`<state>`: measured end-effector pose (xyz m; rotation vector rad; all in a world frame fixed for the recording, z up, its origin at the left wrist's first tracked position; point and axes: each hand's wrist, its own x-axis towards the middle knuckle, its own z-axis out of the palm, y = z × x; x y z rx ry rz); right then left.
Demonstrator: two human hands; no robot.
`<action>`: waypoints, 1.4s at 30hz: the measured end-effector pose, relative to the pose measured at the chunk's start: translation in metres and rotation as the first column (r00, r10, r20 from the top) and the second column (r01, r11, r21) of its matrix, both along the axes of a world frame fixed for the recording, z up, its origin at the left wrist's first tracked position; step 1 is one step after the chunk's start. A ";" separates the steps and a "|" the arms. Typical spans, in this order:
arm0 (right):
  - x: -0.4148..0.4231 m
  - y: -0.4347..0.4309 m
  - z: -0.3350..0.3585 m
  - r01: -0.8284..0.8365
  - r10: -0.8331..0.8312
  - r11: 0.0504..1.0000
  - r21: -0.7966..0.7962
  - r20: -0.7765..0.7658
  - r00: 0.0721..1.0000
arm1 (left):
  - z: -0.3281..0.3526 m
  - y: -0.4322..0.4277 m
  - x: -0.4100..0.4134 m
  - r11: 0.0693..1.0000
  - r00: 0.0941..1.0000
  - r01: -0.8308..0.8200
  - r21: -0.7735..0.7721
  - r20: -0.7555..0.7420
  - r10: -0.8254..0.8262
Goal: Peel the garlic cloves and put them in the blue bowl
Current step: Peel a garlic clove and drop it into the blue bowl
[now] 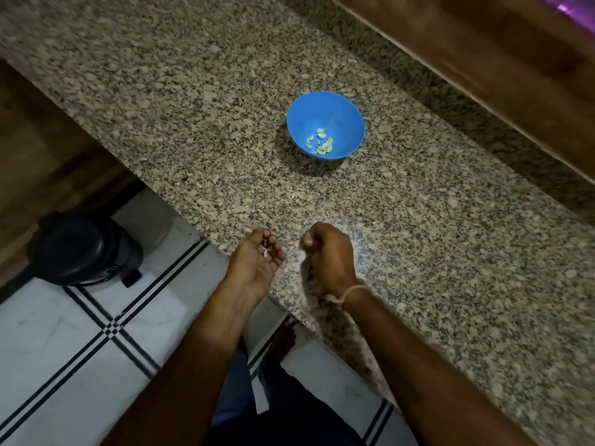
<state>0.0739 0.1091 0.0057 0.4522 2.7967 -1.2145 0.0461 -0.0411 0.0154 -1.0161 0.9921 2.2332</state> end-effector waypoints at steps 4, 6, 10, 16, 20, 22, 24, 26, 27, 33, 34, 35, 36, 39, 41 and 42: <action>-0.001 -0.021 0.029 0.081 -0.074 0.953 -0.291 0.034 0.997 | 0.007 0.028 -0.003 0.999 0.996 -0.046 -0.004 0.078 0.046; 0.005 -0.030 0.036 0.062 -0.065 0.974 -0.217 -0.007 0.998 | 0.013 0.039 -0.004 0.996 0.988 -0.063 0.067 0.143 0.053; 0.020 -0.033 0.051 -0.057 0.032 0.986 -0.154 -0.155 0.987 | 0.011 0.045 -0.010 0.984 0.985 -0.112 0.136 0.148 0.092; 0.045 -0.003 0.028 -0.098 0.078 0.994 -0.057 -0.279 0.957 | 0.001 0.035 -0.016 0.966 0.989 -0.129 0.222 0.103 0.108; 0.081 0.035 -0.012 -0.196 0.151 0.875 0.443 0.135 0.979 | -0.014 0.002 -0.018 0.958 0.993 -0.118 0.261 0.052 0.108; 0.081 0.029 -0.022 -0.261 0.178 0.819 0.511 0.205 0.962 | -0.016 -0.006 -0.019 0.956 0.995 -0.105 0.273 0.028 0.101; 0.062 0.009 -0.026 -0.296 0.228 0.816 0.496 0.193 0.954 | -0.016 -0.011 -0.019 0.952 0.996 -0.090 0.294 0.009 0.091; 0.035 -0.008 -0.031 -0.329 0.281 0.830 0.451 0.171 0.944 | -0.014 -0.012 -0.018 0.954 0.997 -0.070 0.292 -0.014 0.077; 0.023 -0.017 -0.034 -0.351 0.316 0.828 0.437 0.153 0.936 | -0.013 -0.013 -0.017 0.956 0.997 -0.061 0.286 -0.026 0.071; 0.024 -0.020 -0.037 -0.456 0.524 0.811 0.366 -0.110 0.845 | -0.012 -0.019 -0.016 0.961 0.997 -0.060 0.271 -0.029 0.070; 0.030 -0.016 -0.034 -0.426 0.505 0.824 0.373 -0.146 0.851 | -0.012 -0.021 -0.016 0.959 0.997 -0.062 0.277 -0.023 0.072; 0.033 -0.012 -0.032 -0.400 0.485 0.836 0.376 -0.162 0.860 | -0.012 -0.021 -0.015 0.957 0.997 -0.060 0.283 -0.021 0.069; 0.032 -0.011 -0.028 -0.383 0.471 0.843 0.377 -0.175 0.865 | -0.011 -0.022 -0.014 0.956 0.997 -0.060 0.286 -0.021 0.069; 0.014 -0.012 -0.020 -0.346 0.447 0.845 0.408 -0.183 0.876 | -0.007 -0.019 -0.012 0.957 0.998 -0.059 0.282 -0.017 0.067; 0.001 -0.013 -0.019 -0.353 0.447 0.835 0.423 -0.146 0.882 | -0.005 -0.020 -0.011 0.961 0.998 -0.060 0.269 -0.012 0.066; -0.003 -0.013 -0.016 -0.351 0.442 0.826 0.440 -0.122 0.889 | -0.004 -0.021 -0.011 0.962 0.998 -0.059 0.266 -0.011 0.064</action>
